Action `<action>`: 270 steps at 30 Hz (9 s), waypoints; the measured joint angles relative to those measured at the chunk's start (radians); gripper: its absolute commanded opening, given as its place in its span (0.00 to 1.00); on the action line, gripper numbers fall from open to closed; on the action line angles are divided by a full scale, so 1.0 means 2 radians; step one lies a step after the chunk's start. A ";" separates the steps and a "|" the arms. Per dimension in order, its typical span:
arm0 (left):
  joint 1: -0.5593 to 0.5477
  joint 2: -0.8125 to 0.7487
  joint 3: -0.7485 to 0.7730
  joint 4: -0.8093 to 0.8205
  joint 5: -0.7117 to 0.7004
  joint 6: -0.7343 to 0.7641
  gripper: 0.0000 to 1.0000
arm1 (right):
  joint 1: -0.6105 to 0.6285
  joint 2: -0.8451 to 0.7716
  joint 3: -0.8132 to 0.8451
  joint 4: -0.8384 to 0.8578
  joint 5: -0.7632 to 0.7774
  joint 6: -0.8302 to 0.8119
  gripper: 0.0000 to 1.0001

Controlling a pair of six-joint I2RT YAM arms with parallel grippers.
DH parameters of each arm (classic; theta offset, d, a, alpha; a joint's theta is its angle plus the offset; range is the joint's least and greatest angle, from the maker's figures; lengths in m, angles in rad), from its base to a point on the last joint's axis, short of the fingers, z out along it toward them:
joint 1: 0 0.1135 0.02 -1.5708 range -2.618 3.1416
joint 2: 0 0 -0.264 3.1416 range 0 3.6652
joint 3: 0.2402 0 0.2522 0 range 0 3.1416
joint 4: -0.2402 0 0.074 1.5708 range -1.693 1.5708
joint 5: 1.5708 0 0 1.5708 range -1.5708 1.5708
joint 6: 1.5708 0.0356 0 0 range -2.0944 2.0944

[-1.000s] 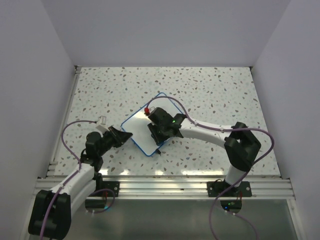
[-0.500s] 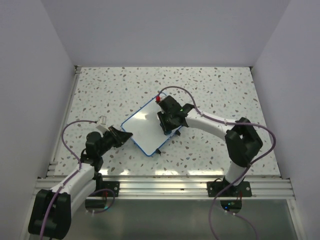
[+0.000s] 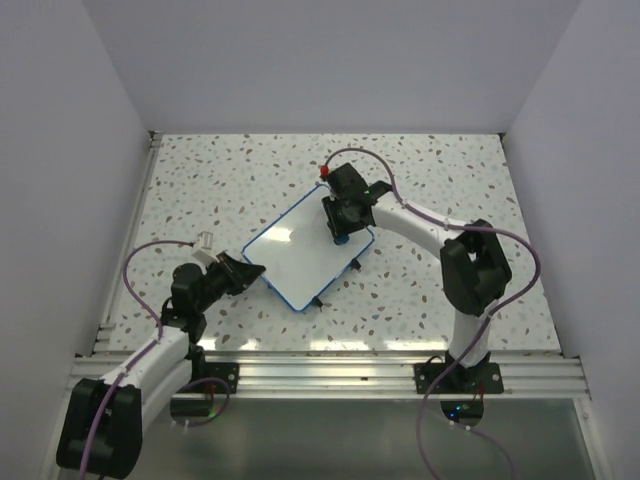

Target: Erase the whiteboard

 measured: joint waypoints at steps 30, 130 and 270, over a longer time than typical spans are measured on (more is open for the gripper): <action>0.000 -0.001 0.000 0.000 0.001 0.000 0.00 | 0.085 0.057 0.114 -0.060 -0.013 -0.011 0.00; 0.000 0.009 0.000 0.004 0.002 0.000 0.00 | -0.061 0.054 0.079 -0.094 -0.053 -0.055 0.00; -0.001 0.002 -0.001 -0.003 0.000 0.000 0.00 | 0.027 0.033 0.054 -0.059 0.004 -0.004 0.00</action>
